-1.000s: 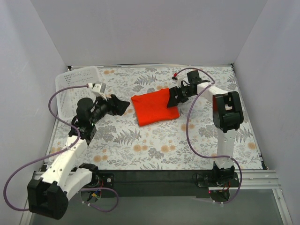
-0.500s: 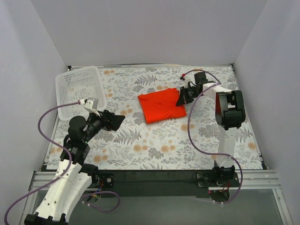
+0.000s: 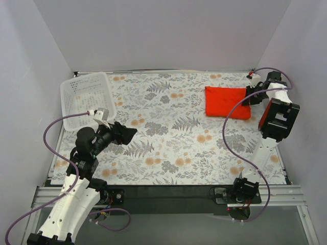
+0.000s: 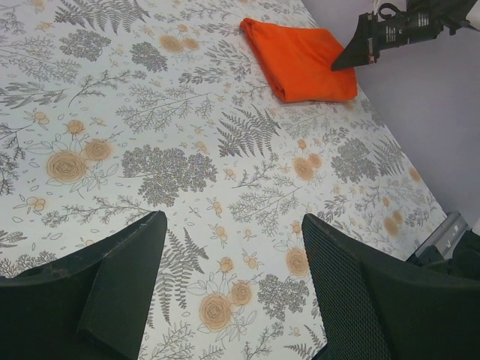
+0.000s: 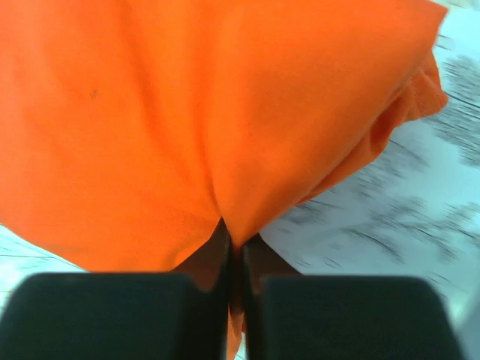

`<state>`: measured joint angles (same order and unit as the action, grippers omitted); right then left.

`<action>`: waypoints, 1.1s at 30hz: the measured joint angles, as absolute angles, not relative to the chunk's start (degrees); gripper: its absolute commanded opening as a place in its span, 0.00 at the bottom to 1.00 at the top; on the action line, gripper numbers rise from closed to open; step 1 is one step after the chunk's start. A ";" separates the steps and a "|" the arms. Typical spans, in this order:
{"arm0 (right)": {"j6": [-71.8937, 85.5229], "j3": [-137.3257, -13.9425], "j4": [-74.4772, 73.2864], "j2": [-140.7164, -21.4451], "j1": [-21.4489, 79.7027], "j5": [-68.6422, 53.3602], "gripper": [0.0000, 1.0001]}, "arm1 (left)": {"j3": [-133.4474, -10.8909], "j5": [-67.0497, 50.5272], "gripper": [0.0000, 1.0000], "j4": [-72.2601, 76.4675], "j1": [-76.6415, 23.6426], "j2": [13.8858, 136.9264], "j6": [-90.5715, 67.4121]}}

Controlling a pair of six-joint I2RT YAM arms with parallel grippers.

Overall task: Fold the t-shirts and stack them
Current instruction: Neatly place the folded tshirt to the corner

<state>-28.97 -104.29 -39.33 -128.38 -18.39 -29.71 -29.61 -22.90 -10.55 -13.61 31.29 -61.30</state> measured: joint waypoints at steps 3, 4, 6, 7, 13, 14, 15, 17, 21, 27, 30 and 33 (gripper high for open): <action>-32.25 -107.77 -41.43 -129.88 -19.38 -24.99 0.24 | -29.61 -23.22 0.67 -10.55 -13.61 31.40 -61.30; -32.88 -108.90 -42.11 -130.30 -19.38 -23.46 0.29 | -29.61 -23.31 0.67 -10.55 -13.61 31.40 -61.32; -34.02 -110.67 -42.76 -130.67 -19.27 -20.53 0.42 | -29.61 -23.42 0.67 -10.55 -13.61 31.46 -61.32; -34.41 -111.44 -43.16 -130.67 -19.16 -19.05 0.46 | -29.61 -23.42 0.67 -10.55 -13.61 31.51 -61.30; -37.63 -113.23 -43.62 -128.09 -18.50 -12.47 0.76 | -29.61 -23.51 0.67 -10.55 -13.61 31.77 -61.32; -38.37 -112.84 -43.38 -126.89 -18.15 -11.68 0.78 | -29.61 -23.46 0.68 -10.55 -13.61 31.77 -61.32; -38.94 -112.20 -43.48 -125.45 -17.93 -11.00 0.92 | -29.61 -23.38 0.70 -10.55 -13.61 31.77 -61.32; -39.94 -109.71 -43.13 -121.60 -17.50 -10.15 0.98 | -29.61 -22.39 0.81 -10.61 -13.61 31.77 -61.25; -41.30 -100.44 -40.49 -109.62 -15.97 -10.02 0.98 | -29.61 -17.52 0.92 -11.92 -13.61 32.14 -61.82; -32.29 -72.97 -23.81 -82.17 -15.88 -11.64 0.95 | -30.63 -11.46 0.93 -15.25 -13.61 35.38 -61.98; -23.42 -64.25 -19.51 -72.01 -19.62 -16.51 0.94 | -32.58 -8.47 0.93 -17.23 -13.61 36.01 -61.56; -16.27 -57.80 -16.80 -65.49 -21.63 -16.73 0.96 | -34.54 -5.85 0.93 -18.24 -13.61 35.44 -60.58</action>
